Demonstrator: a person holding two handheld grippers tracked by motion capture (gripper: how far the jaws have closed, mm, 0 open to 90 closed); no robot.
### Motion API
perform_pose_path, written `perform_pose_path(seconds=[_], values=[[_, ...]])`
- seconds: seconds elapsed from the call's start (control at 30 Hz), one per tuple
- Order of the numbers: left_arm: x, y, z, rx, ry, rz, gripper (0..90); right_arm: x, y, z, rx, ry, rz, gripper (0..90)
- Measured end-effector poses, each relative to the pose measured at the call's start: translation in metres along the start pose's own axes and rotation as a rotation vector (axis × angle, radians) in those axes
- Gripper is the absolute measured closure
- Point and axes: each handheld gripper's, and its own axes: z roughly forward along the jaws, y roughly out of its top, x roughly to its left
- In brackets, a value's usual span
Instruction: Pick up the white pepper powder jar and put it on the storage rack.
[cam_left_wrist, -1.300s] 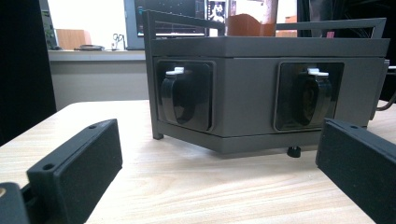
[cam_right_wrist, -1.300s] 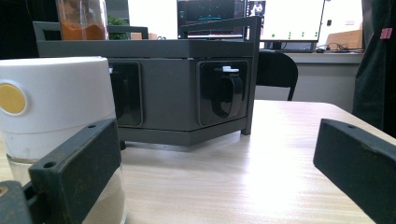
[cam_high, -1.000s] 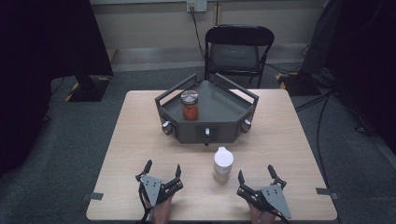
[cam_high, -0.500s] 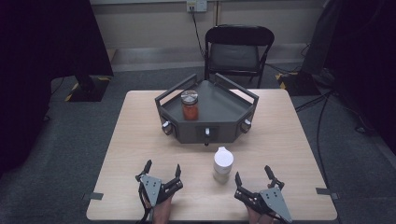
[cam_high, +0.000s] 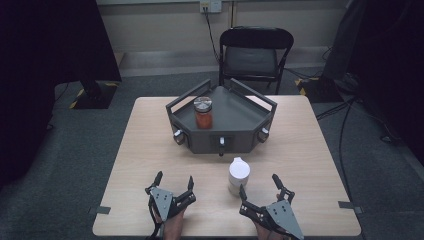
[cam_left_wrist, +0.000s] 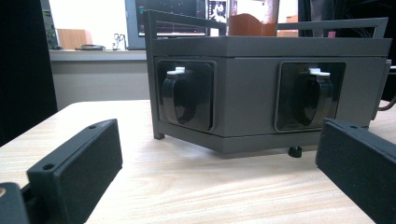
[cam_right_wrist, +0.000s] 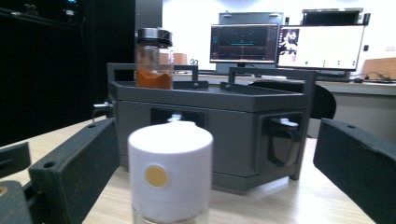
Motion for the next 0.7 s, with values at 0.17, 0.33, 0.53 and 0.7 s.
perform_pose_path(seconds=[0.17,0.33,0.53,0.7], values=[[0.0,0.0,0.0,0.0,-0.002,0.0,0.0,0.006,0.003,0.007,0.01,0.02,-0.005,0.0],[0.0,0.0,0.0,0.0,-0.001,0.0,0.1,0.011,0.004,0.016,0.033,0.039,-0.004,0.3],[0.0,0.0,0.0,0.0,-0.001,0.0,0.2,0.018,0.007,0.026,0.067,0.05,-0.008,1.2],[0.0,0.0,0.0,0.0,-0.001,0.0,0.2,0.019,0.007,0.036,0.096,0.058,-0.004,2.0]])
